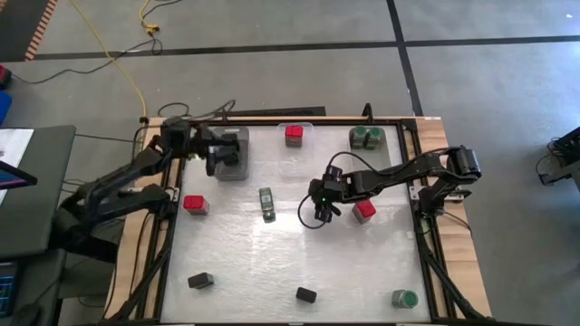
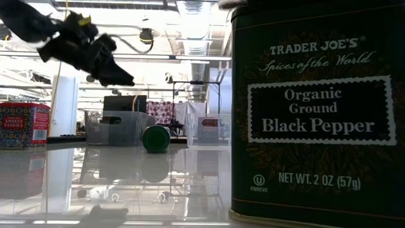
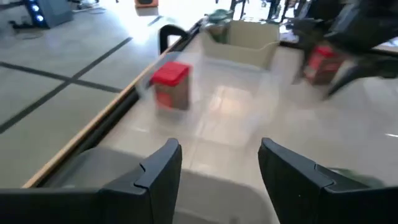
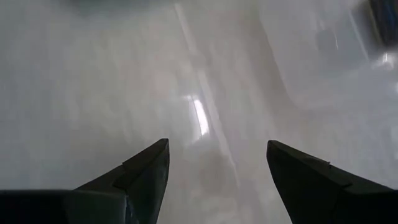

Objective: Sort spices by type
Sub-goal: Put the red seasoning can into the transparent bin

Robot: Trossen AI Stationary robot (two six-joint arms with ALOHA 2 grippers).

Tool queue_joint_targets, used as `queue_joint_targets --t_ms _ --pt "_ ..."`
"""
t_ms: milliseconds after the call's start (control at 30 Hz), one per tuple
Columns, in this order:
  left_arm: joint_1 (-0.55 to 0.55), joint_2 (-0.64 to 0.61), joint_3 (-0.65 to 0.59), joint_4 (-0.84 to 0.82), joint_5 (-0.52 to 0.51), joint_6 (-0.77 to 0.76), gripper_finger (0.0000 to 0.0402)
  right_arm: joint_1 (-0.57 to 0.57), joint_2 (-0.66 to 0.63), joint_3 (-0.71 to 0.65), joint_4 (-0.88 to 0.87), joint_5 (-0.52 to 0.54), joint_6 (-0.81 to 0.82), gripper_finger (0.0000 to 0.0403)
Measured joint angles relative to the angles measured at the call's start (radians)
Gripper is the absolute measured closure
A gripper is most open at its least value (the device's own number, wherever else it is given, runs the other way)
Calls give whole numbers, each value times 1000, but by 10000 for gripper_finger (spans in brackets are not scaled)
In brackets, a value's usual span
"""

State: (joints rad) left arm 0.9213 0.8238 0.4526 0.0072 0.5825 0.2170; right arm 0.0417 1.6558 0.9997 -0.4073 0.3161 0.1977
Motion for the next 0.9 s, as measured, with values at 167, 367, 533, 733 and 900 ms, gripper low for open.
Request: queue_joint_targets --t_ms 167,367,533,733,900 --pt "-239 -138 0 -76 -214 -108 197 -27 0 -14 12 0 30 104" --pt "-553 -185 0 -144 -533 -226 197 -22 -1 -14 85 0 39 104" --pt "-802 -162 0 -154 -724 -312 197 0 -1 -14 149 0 39 104" --pt "-1040 -96 0 -152 -892 -415 197 29 -2 -14 164 0 63 104" --pt "-1176 -14 0 -143 -925 -476 197 66 -2 14 141 0 117 104"
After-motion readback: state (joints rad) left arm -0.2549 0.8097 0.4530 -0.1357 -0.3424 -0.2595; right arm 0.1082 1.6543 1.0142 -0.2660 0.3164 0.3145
